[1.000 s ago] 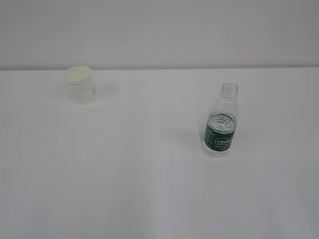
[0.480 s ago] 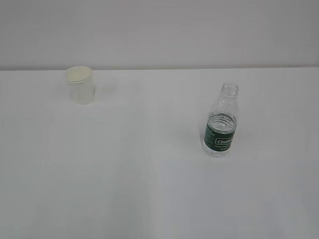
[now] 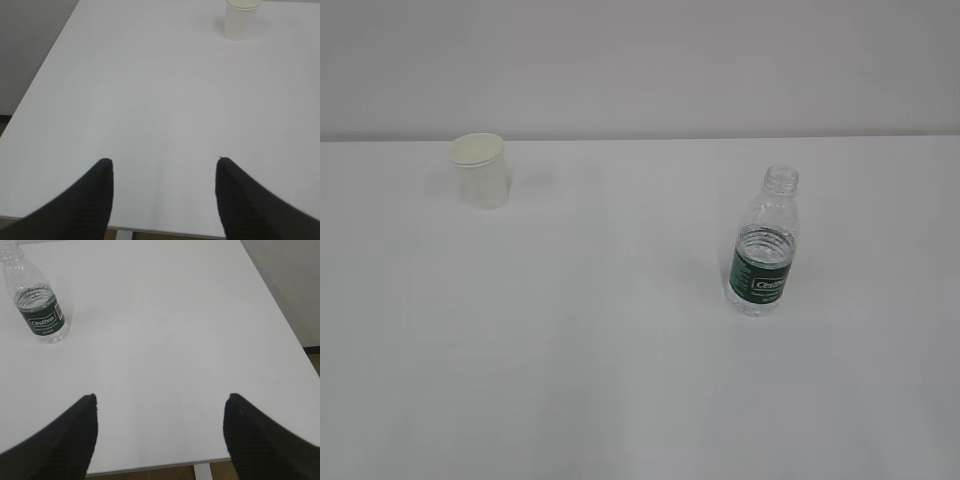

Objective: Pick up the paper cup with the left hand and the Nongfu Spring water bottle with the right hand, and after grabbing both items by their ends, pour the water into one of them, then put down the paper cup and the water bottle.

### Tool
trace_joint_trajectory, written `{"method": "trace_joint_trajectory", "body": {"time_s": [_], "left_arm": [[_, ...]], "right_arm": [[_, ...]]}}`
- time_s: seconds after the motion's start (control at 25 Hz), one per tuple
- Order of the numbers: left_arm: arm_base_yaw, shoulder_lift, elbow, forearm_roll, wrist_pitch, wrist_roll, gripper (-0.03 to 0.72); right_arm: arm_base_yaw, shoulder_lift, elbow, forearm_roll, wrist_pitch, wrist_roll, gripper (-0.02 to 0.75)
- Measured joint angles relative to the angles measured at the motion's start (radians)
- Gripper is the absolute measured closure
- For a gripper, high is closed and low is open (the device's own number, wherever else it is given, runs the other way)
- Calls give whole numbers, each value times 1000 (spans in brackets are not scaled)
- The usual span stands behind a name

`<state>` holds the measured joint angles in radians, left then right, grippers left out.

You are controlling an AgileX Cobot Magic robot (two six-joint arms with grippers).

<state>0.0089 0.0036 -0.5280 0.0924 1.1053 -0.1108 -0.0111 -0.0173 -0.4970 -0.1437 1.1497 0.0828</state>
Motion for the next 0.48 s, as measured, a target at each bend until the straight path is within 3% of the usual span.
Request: {"method": "trace_joint_trajectory", "body": {"time_s": [0.48], "left_arm": [[0,33,0,-2,-2,0,228]], "right_arm": [[0,0,0,0,0,0,150]]}}
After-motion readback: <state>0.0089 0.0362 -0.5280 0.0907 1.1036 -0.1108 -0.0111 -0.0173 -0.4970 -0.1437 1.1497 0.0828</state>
